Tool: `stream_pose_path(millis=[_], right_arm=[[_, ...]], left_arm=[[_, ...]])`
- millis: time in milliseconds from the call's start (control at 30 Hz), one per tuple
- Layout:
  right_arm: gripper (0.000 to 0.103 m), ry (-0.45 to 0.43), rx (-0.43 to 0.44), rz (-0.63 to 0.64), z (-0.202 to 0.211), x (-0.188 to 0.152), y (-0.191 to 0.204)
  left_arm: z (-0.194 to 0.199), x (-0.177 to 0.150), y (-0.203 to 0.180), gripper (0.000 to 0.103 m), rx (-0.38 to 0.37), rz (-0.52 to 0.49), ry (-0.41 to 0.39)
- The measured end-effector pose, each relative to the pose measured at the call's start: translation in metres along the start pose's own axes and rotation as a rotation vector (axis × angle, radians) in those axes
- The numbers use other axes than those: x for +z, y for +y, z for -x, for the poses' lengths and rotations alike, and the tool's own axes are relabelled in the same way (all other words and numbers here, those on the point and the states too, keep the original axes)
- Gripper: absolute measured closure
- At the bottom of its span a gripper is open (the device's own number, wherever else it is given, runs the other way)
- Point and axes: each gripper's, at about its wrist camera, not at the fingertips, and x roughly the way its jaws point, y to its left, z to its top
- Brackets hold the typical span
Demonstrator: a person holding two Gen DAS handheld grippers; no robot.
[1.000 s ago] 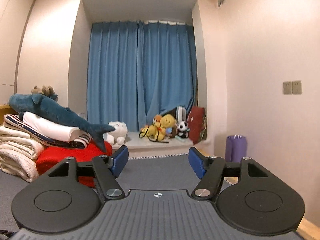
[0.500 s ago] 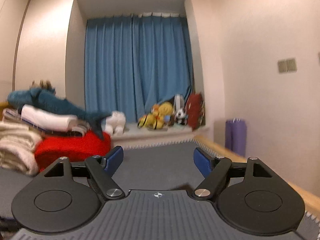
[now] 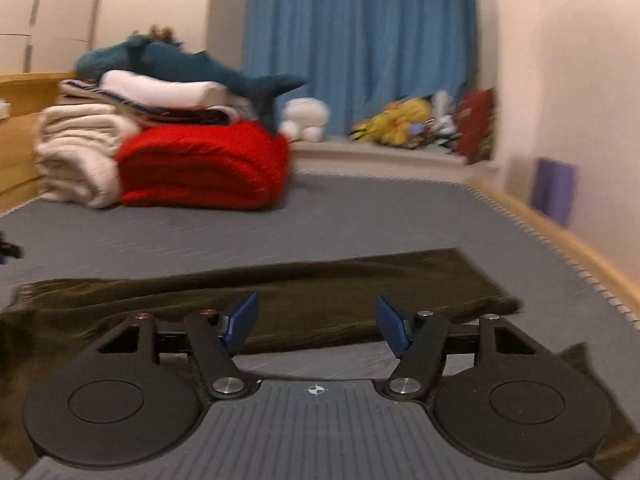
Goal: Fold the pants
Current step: 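Grasp the grey waistband with the left gripper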
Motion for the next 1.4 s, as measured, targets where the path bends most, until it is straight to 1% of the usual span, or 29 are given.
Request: stream_pose_path(millis=[33, 133, 167, 267, 400, 533, 600, 633, 667, 700, 733, 767, 800, 833, 867, 900, 933, 967, 1000, 1067, 1100, 1133, 1167, 1200, 1233, 1300, 1333, 1367, 1400], right_arm=[[0.035, -0.015, 0.000, 0.022, 0.001, 0.000, 0.002], [0.033, -0.017, 0.011, 0.044, -0.002, 0.002, 0.003], [0.032, -0.007, 0.024, 0.034, -0.003, 0.002, 0.002], [0.031, 0.048, 0.058, 0.006, -0.013, 0.000, 0.001], [0.030, 0.088, 0.093, 0.001, -0.015, -0.002, 0.000], [0.029, 0.092, 0.102, 0.019, -0.014, -0.002, 0.001], [0.028, 0.096, 0.105, 0.016, -0.013, -0.002, 0.001], [0.028, 0.099, 0.107, 0.016, -0.014, -0.003, 0.002], [0.028, 0.103, 0.107, 0.017, -0.014, -0.003, 0.001], [0.028, 0.109, 0.105, 0.019, -0.016, -0.003, 0.002], [0.028, 0.115, 0.105, 0.020, -0.017, -0.004, 0.004], [0.028, 0.119, 0.106, 0.020, -0.018, -0.004, 0.005], [0.028, 0.122, 0.107, 0.021, -0.020, -0.004, 0.005], [0.028, 0.123, 0.107, 0.022, -0.020, -0.005, 0.006], [0.028, 0.123, 0.107, 0.024, -0.021, -0.005, 0.007], [0.028, 0.123, 0.107, 0.025, -0.021, -0.005, 0.009], [0.028, 0.122, 0.107, 0.026, -0.021, -0.005, 0.009], [0.028, 0.121, 0.106, 0.027, -0.021, -0.005, 0.010], [0.028, 0.120, 0.107, 0.027, -0.021, -0.006, 0.010], [0.028, 0.117, 0.109, 0.032, -0.020, -0.006, 0.011], [0.028, 0.116, 0.108, 0.036, -0.020, -0.007, 0.010], [0.028, 0.118, 0.104, 0.039, -0.020, -0.007, 0.010], [0.028, 0.120, 0.102, 0.037, -0.020, -0.007, 0.008], [0.028, 0.123, 0.101, 0.031, -0.020, -0.007, 0.007], [0.028, 0.125, 0.102, 0.024, -0.020, -0.007, 0.005], [0.027, 0.127, 0.105, 0.013, -0.019, -0.007, 0.004], [0.027, 0.128, 0.106, 0.010, -0.019, -0.007, 0.003], [0.027, 0.130, 0.106, 0.008, -0.020, -0.007, 0.003], [0.027, 0.133, 0.109, 0.008, -0.021, -0.007, 0.003]], left_arm=[[-0.007, 0.003, 0.008, 0.037, 0.011, 0.019, 0.015], [-0.025, 0.008, 0.030, 0.021, 0.066, 0.094, 0.041], [-0.030, 0.010, 0.038, 0.019, 0.085, 0.124, 0.045], [-0.046, 0.010, 0.063, 0.019, 0.113, 0.207, 0.079], [-0.066, 0.001, 0.082, 0.019, 0.107, 0.268, 0.145], [-0.082, -0.008, 0.080, 0.020, 0.098, 0.231, 0.209], [-0.083, -0.010, 0.072, 0.020, 0.096, 0.187, 0.217], [-0.083, -0.010, 0.069, 0.024, 0.096, 0.170, 0.217], [-0.082, -0.010, 0.066, 0.036, 0.086, 0.160, 0.216], [-0.081, -0.009, 0.064, 0.041, 0.086, 0.147, 0.208], [-0.079, -0.009, 0.060, 0.064, 0.101, 0.121, 0.195], [-0.076, -0.006, 0.057, 0.078, 0.124, 0.091, 0.173], [-0.069, -0.004, 0.056, 0.080, 0.132, 0.107, 0.135], [-0.059, 0.001, 0.057, 0.081, 0.126, 0.153, 0.070], [-0.049, 0.007, 0.057, 0.081, 0.135, 0.167, 0.012], [-0.042, 0.011, 0.051, 0.081, 0.150, 0.135, -0.040], [-0.041, 0.011, 0.042, 0.081, 0.156, 0.069, -0.054], [-0.043, 0.010, 0.035, 0.079, 0.179, 0.017, -0.040], [-0.048, 0.007, 0.033, 0.078, 0.213, -0.007, -0.016], [-0.054, 0.004, 0.038, 0.075, 0.262, 0.029, 0.056], [-0.051, 0.005, 0.039, 0.070, 0.319, 0.048, 0.061], [-0.044, 0.007, 0.038, 0.055, 0.351, 0.053, 0.042], [-0.035, 0.010, 0.036, 0.047, 0.363, 0.054, 0.011], [-0.024, 0.013, 0.033, 0.047, 0.351, 0.050, -0.021], [-0.014, 0.014, 0.028, 0.047, 0.319, 0.038, -0.041], [-0.003, 0.010, 0.014, 0.047, 0.225, -0.020, -0.039], [-0.004, 0.006, 0.007, 0.050, 0.179, -0.053, -0.020], [-0.008, 0.002, 0.002, 0.056, 0.122, -0.086, 0.017], [-0.014, -0.003, -0.005, 0.061, 0.064, -0.123, 0.073]])
